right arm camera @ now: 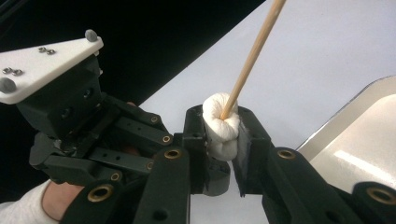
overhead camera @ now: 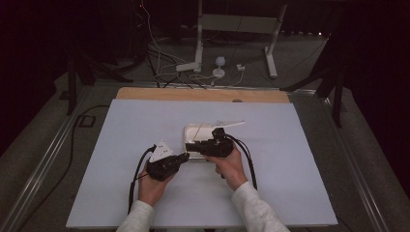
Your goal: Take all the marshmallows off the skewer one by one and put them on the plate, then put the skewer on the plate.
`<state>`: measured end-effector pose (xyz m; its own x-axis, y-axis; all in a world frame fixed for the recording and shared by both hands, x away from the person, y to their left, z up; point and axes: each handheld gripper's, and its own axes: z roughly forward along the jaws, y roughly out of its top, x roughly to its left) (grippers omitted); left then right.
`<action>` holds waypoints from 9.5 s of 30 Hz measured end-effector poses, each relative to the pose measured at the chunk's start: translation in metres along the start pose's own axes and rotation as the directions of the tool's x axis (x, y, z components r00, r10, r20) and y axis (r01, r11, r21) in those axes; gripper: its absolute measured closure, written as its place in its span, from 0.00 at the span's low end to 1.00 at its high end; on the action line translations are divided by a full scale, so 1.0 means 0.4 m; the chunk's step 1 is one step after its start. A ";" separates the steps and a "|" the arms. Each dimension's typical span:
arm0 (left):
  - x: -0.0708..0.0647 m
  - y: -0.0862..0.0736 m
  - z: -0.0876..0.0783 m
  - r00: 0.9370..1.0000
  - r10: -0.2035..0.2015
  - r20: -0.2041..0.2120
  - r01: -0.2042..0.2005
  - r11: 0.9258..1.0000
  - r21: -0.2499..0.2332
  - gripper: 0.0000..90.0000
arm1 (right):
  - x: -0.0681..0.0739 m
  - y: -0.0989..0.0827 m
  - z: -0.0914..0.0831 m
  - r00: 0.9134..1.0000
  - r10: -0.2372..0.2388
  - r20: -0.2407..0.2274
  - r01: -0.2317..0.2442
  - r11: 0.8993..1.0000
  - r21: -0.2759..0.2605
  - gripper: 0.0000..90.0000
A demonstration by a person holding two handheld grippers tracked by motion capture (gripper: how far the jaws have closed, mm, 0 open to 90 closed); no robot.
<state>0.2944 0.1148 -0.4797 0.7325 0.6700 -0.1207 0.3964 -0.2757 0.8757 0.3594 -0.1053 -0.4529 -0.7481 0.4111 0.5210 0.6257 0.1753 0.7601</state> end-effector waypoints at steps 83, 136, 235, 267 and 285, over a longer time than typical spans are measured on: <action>-0.003 -0.009 -0.026 0.997 0.052 -0.055 -0.050 0.998 0.029 1.00 | -0.069 0.059 -0.169 0.980 -0.033 0.199 0.048 0.996 -0.072 0.85; 0.013 0.052 -0.013 0.993 -0.100 -0.058 0.098 0.995 -0.029 1.00 | -0.100 -0.037 -0.151 0.936 -0.078 0.342 0.075 0.997 0.024 0.04; 0.054 0.092 0.004 0.979 -0.200 -0.040 0.193 0.973 -0.127 0.02 | -0.029 -0.152 -0.356 0.914 -0.118 0.389 0.168 0.981 -0.097 0.04; 0.094 -0.037 -0.210 0.975 -0.082 -0.204 0.042 0.980 -0.193 0.01 | -0.058 -0.226 -0.434 0.876 -0.114 0.468 0.194 0.973 -0.127 0.00; 0.113 -0.071 -0.247 0.961 -0.114 -0.250 0.057 0.973 -0.223 0.01 | -0.057 -0.248 -0.446 0.841 -0.168 0.515 0.280 0.949 -0.146 0.00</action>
<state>0.2618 0.2209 -0.4638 0.5207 0.8481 -0.0983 0.3044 -0.0768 0.9495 0.2750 -0.2916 -0.4707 -0.6205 0.7765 0.1100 0.3521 0.1505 0.9238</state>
